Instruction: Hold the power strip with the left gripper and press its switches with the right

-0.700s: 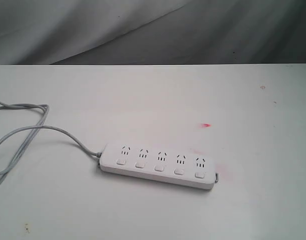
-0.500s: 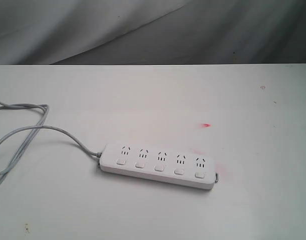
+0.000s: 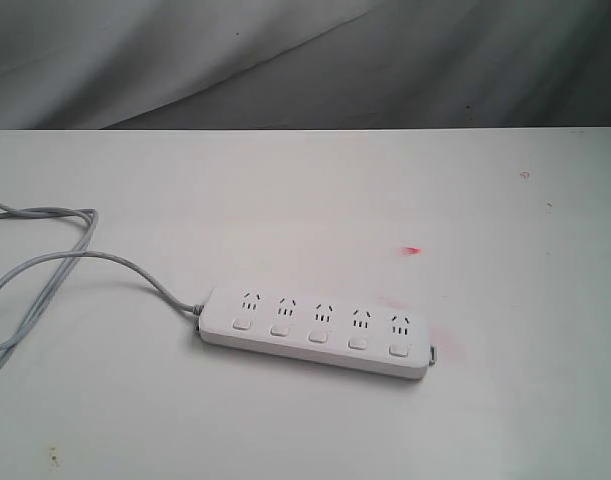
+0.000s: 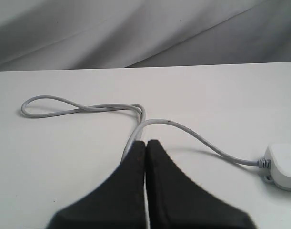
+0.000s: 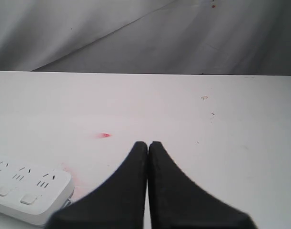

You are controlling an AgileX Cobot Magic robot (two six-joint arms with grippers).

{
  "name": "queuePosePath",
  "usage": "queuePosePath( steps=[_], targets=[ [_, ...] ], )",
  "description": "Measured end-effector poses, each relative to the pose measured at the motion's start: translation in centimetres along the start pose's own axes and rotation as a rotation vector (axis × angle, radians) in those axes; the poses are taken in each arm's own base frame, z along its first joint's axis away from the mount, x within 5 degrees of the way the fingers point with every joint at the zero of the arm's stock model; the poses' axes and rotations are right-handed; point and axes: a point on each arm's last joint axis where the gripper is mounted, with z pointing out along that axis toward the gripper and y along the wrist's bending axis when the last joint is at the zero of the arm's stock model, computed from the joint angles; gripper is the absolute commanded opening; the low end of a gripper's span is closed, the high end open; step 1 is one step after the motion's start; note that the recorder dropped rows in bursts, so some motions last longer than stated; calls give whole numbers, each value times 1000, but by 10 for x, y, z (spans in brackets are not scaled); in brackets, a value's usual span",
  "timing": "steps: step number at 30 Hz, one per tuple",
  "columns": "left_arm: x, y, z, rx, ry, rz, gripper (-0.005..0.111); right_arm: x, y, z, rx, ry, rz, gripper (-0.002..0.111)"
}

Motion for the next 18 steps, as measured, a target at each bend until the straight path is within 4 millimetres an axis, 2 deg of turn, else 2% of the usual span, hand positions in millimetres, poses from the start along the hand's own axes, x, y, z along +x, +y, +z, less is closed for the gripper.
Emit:
queuePosePath(
  steps=[12,15,18],
  targets=[
    [-1,0,0,1,-8,-18,1,0,0,0,0,0,0,0],
    [-3,0,0,6,-35,-99,1,0,0,0,0,0,0,0],
    [-6,-1,0,15,-69,-253,1,0,0,0,0,0,0,0]
  ],
)
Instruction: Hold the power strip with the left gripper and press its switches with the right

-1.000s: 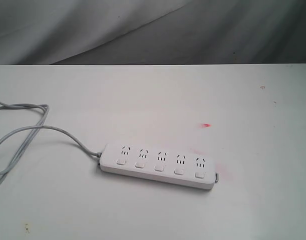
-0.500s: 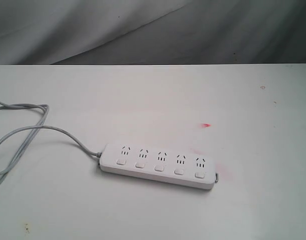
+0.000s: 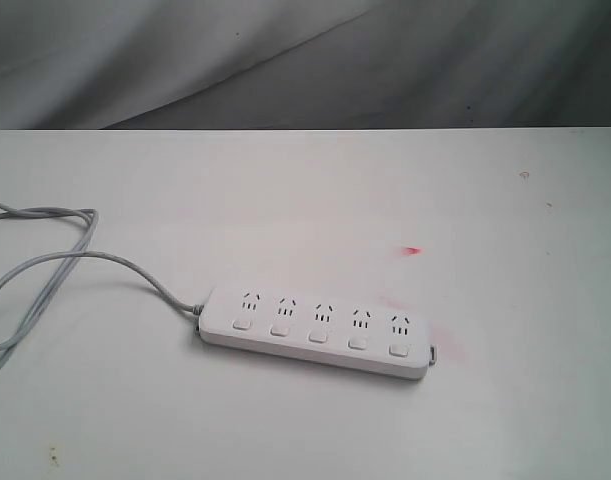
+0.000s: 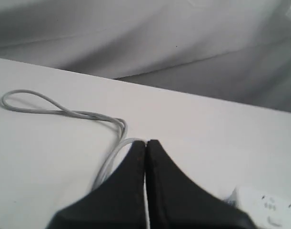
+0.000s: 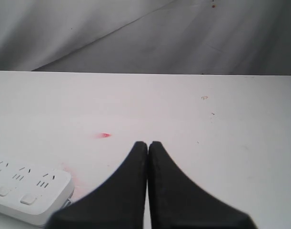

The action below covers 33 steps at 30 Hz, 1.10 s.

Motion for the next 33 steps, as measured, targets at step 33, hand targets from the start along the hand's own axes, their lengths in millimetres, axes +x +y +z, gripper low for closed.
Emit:
queuePosePath(
  steps=[33],
  targets=[
    [-115,-64,164,670,673,840,0,0,0,0,0,0,0,0]
  ],
)
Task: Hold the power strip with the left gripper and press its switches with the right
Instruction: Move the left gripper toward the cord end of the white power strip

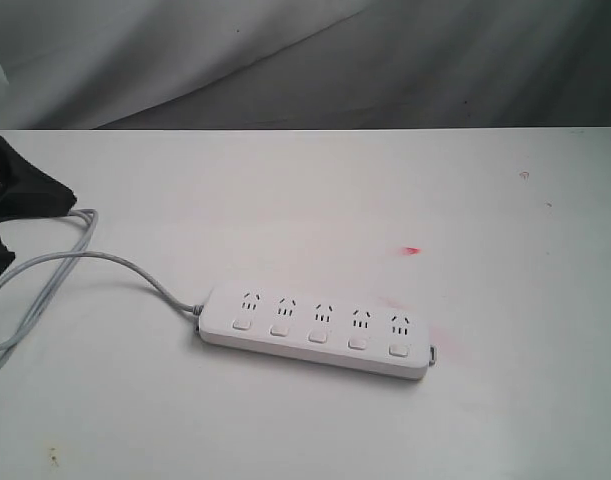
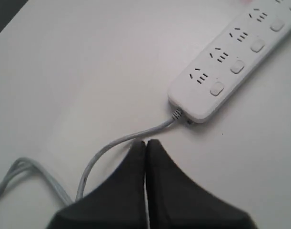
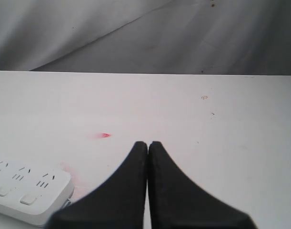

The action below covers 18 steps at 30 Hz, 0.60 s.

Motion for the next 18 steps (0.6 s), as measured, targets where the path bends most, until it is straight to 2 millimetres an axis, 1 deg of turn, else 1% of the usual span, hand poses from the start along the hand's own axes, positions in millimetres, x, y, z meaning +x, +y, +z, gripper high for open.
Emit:
queuePosePath(
  steps=[2,5,6,8,9,11,14,18],
  targets=[
    [0,3,12,35,-21,70,3,0,0,0,0,0,0,0],
    [0,8,27,66,-64,131,10,0,0,0,0,0,0,0],
    [1,9,32,75,-75,142,14,0,0,0,0,0,0,0],
    [3,13,45,104,-96,176,26,0,0,0,0,0,0,0],
    [5,14,53,124,-101,194,30,0,0,0,0,0,0,0],
    [9,16,62,148,-104,223,36,0,0,0,0,0,0,0],
    [13,16,71,178,-104,248,47,0,0,0,0,0,0,0],
    [15,17,79,197,-114,240,69,0,0,0,0,0,0,0]
  ],
)
